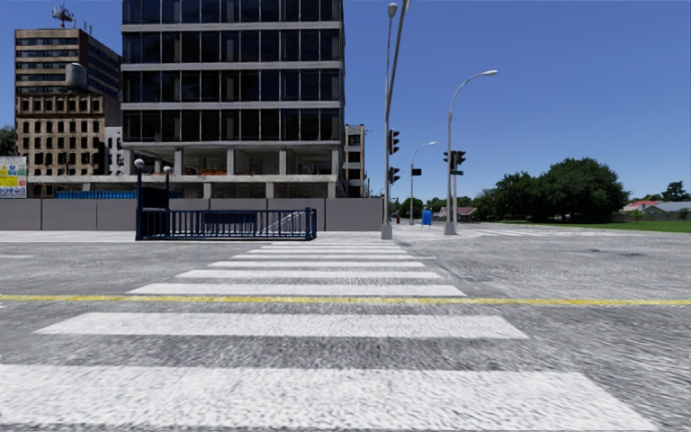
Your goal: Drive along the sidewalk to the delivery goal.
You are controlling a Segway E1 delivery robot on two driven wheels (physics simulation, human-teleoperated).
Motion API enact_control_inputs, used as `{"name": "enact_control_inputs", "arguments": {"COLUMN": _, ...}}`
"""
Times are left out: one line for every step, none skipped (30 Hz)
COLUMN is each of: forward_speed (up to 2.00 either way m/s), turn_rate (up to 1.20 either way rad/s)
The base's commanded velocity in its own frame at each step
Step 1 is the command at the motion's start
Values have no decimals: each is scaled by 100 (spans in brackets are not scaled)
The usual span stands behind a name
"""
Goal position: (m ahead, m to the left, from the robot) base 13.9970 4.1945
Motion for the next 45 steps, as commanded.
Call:
{"name": "enact_control_inputs", "arguments": {"forward_speed": 186, "turn_rate": 0}}
{"name": "enact_control_inputs", "arguments": {"forward_speed": 186, "turn_rate": 0}}
{"name": "enact_control_inputs", "arguments": {"forward_speed": 186, "turn_rate": 0}}
{"name": "enact_control_inputs", "arguments": {"forward_speed": 186, "turn_rate": 0}}
{"name": "enact_control_inputs", "arguments": {"forward_speed": 186, "turn_rate": -37}}
{"name": "enact_control_inputs", "arguments": {"forward_speed": 186, "turn_rate": -87}}
{"name": "enact_control_inputs", "arguments": {"forward_speed": 186, "turn_rate": -98}}
{"name": "enact_control_inputs", "arguments": {"forward_speed": 186, "turn_rate": -4}}
{"name": "enact_control_inputs", "arguments": {"forward_speed": 186, "turn_rate": 0}}
{"name": "enact_control_inputs", "arguments": {"forward_speed": 186, "turn_rate": 0}}
{"name": "enact_control_inputs", "arguments": {"forward_speed": 186, "turn_rate": 0}}
{"name": "enact_control_inputs", "arguments": {"forward_speed": 186, "turn_rate": 0}}
{"name": "enact_control_inputs", "arguments": {"forward_speed": 186, "turn_rate": 0}}
{"name": "enact_control_inputs", "arguments": {"forward_speed": 186, "turn_rate": 0}}
{"name": "enact_control_inputs", "arguments": {"forward_speed": 186, "turn_rate": 0}}
{"name": "enact_control_inputs", "arguments": {"forward_speed": 186, "turn_rate": 0}}
{"name": "enact_control_inputs", "arguments": {"forward_speed": 186, "turn_rate": 0}}
{"name": "enact_control_inputs", "arguments": {"forward_speed": 186, "turn_rate": 0}}
{"name": "enact_control_inputs", "arguments": {"forward_speed": 186, "turn_rate": 0}}
{"name": "enact_control_inputs", "arguments": {"forward_speed": 186, "turn_rate": 0}}
{"name": "enact_control_inputs", "arguments": {"forward_speed": 186, "turn_rate": 0}}
{"name": "enact_control_inputs", "arguments": {"forward_speed": 186, "turn_rate": 0}}
{"name": "enact_control_inputs", "arguments": {"forward_speed": 186, "turn_rate": 0}}
{"name": "enact_control_inputs", "arguments": {"forward_speed": 186, "turn_rate": 0}}
{"name": "enact_control_inputs", "arguments": {"forward_speed": 186, "turn_rate": 0}}
{"name": "enact_control_inputs", "arguments": {"forward_speed": 186, "turn_rate": 0}}
{"name": "enact_control_inputs", "arguments": {"forward_speed": 186, "turn_rate": -33}}
{"name": "enact_control_inputs", "arguments": {"forward_speed": 186, "turn_rate": -33}}
{"name": "enact_control_inputs", "arguments": {"forward_speed": 186, "turn_rate": -61}}
{"name": "enact_control_inputs", "arguments": {"forward_speed": 186, "turn_rate": -70}}
{"name": "enact_control_inputs", "arguments": {"forward_speed": 186, "turn_rate": -65}}
{"name": "enact_control_inputs", "arguments": {"forward_speed": 186, "turn_rate": -65}}
{"name": "enact_control_inputs", "arguments": {"forward_speed": 186, "turn_rate": 0}}
{"name": "enact_control_inputs", "arguments": {"forward_speed": 186, "turn_rate": 0}}
{"name": "enact_control_inputs", "arguments": {"forward_speed": 186, "turn_rate": 0}}
{"name": "enact_control_inputs", "arguments": {"forward_speed": 186, "turn_rate": 0}}
{"name": "enact_control_inputs", "arguments": {"forward_speed": 186, "turn_rate": 0}}
{"name": "enact_control_inputs", "arguments": {"forward_speed": 186, "turn_rate": 0}}
{"name": "enact_control_inputs", "arguments": {"forward_speed": 186, "turn_rate": 0}}
{"name": "enact_control_inputs", "arguments": {"forward_speed": 186, "turn_rate": 0}}
{"name": "enact_control_inputs", "arguments": {"forward_speed": 186, "turn_rate": 0}}
{"name": "enact_control_inputs", "arguments": {"forward_speed": 186, "turn_rate": 0}}
{"name": "enact_control_inputs", "arguments": {"forward_speed": 186, "turn_rate": 0}}
{"name": "enact_control_inputs", "arguments": {"forward_speed": 186, "turn_rate": 0}}
{"name": "enact_control_inputs", "arguments": {"forward_speed": 186, "turn_rate": 0}}
